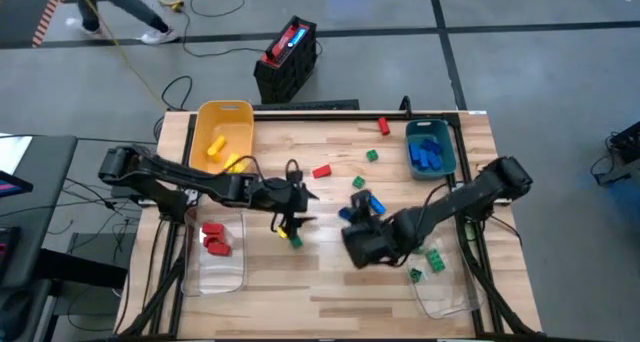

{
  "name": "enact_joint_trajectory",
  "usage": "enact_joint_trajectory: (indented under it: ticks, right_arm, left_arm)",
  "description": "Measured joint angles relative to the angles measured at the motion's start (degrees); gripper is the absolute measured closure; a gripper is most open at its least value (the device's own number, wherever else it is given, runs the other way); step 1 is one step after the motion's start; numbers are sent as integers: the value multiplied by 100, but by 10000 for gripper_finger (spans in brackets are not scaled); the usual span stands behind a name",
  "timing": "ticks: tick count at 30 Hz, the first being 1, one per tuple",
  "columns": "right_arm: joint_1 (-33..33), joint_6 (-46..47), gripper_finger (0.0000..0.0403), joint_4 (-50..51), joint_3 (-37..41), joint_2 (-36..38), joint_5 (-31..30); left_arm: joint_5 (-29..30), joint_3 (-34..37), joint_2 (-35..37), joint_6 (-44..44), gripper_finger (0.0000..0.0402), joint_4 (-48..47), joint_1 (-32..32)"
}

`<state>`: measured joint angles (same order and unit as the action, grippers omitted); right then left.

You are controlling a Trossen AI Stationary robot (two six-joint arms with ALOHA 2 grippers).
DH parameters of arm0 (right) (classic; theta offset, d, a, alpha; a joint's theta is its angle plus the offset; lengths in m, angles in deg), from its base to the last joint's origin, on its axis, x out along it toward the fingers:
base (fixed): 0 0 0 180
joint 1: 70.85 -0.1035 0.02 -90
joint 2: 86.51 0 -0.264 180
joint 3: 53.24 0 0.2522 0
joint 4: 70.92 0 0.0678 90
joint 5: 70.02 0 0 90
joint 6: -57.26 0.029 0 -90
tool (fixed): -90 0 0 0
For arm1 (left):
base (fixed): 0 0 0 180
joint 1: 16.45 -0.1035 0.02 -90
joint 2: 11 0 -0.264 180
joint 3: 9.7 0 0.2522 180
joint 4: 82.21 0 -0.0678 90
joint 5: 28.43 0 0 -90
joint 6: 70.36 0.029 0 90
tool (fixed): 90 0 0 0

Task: Sort blocks
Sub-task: Put the blue game piece into the blue bin

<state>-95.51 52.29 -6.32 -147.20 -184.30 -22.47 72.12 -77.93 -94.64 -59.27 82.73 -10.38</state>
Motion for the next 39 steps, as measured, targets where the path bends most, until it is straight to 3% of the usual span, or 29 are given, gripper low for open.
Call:
enact_joint_trajectory:
  ticks: [4,8,14,23,31,39]
  right_arm:
    - [526,1080,325,1059,0,358,360]
    - [1275,1836,325,2068,0,620,672]
    - [2493,2063,324,2534,0,1040,1244]
    - [4694,2535,324,3404,144,1378,1838]
    - [6432,1722,324,2713,994,1122,2742]
    - [7049,1357,315,2199,1497,427,3076]
  left_arm:
    - [520,-2,266,178,155,-243,-21]
    - [598,216,302,185,155,-71,-14]
    - [598,873,298,53,155,602,-14]
    - [598,988,298,-118,155,542,22]
    - [594,988,298,-145,155,598,70]
    - [594,988,298,-168,155,572,69]
